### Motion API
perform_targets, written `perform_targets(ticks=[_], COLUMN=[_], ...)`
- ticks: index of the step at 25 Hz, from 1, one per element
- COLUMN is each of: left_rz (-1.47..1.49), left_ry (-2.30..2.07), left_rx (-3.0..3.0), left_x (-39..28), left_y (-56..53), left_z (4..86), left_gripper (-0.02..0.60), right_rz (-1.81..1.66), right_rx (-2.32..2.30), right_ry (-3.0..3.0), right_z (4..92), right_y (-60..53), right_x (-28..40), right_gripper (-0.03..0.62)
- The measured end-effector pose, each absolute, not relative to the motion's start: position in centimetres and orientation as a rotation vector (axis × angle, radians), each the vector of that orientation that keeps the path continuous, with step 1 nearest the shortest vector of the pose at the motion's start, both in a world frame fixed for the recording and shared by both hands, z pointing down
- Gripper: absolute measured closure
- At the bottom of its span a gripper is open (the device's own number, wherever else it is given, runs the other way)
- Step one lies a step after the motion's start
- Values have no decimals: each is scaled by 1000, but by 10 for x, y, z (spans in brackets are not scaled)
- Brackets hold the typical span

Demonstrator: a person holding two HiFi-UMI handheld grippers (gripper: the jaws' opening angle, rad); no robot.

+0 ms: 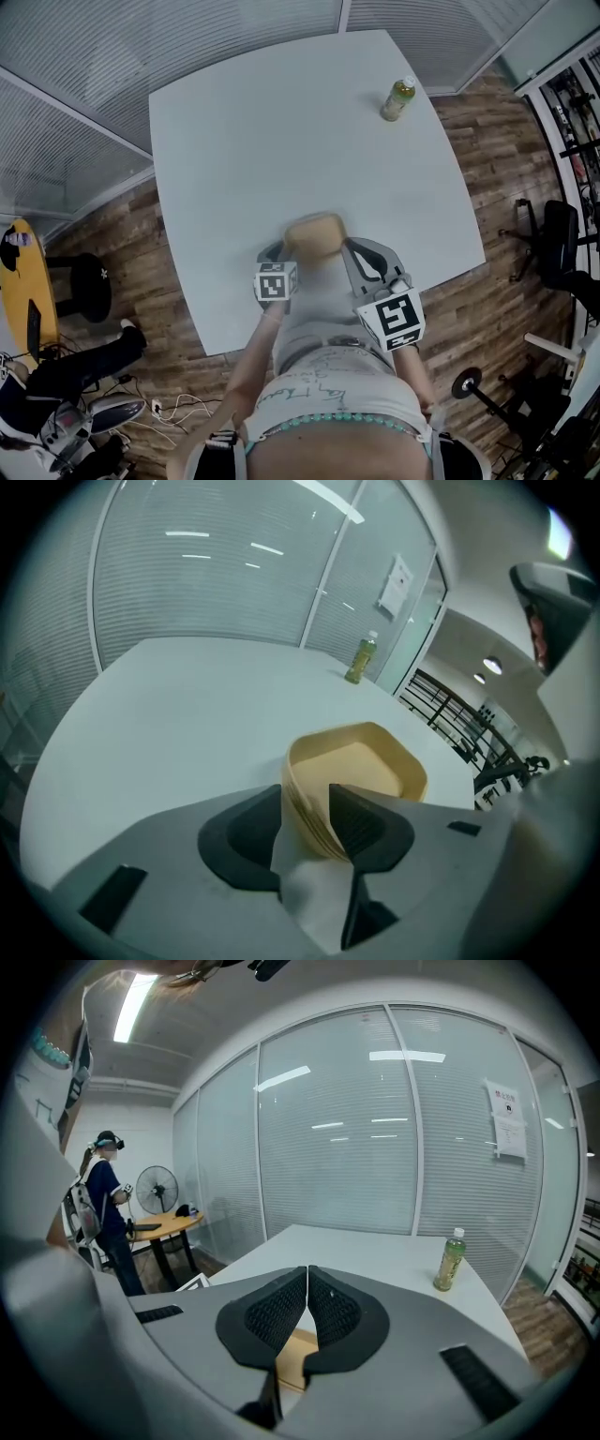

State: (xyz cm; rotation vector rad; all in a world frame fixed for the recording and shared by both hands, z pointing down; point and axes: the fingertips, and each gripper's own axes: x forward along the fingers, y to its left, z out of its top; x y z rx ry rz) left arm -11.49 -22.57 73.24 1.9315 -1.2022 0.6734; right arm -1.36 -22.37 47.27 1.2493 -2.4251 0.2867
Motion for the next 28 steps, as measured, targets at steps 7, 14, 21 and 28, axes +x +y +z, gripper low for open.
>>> perform_targets(ticks=[7, 14, 21, 28], left_rz=[616, 600, 599, 570], left_ry=[-1196, -1247, -1289, -1320], left_rx=[1814, 1747, 1711, 1654], left_x=[-110, -111, -113, -115], left_y=[-229, -232, -230, -234], left_z=[747, 751, 753, 753], left_gripper=[462, 505, 521, 545], right_rz=[296, 292, 282, 271], right_rx=[1266, 1271, 1281, 1286], right_ry=[-2425, -2424, -2431, -2446], right_z=[474, 474, 472, 467], right_y=[-226, -225, -221, -219], right_x=[-11, -7, -3, 0], right_gripper=[592, 592, 592, 592])
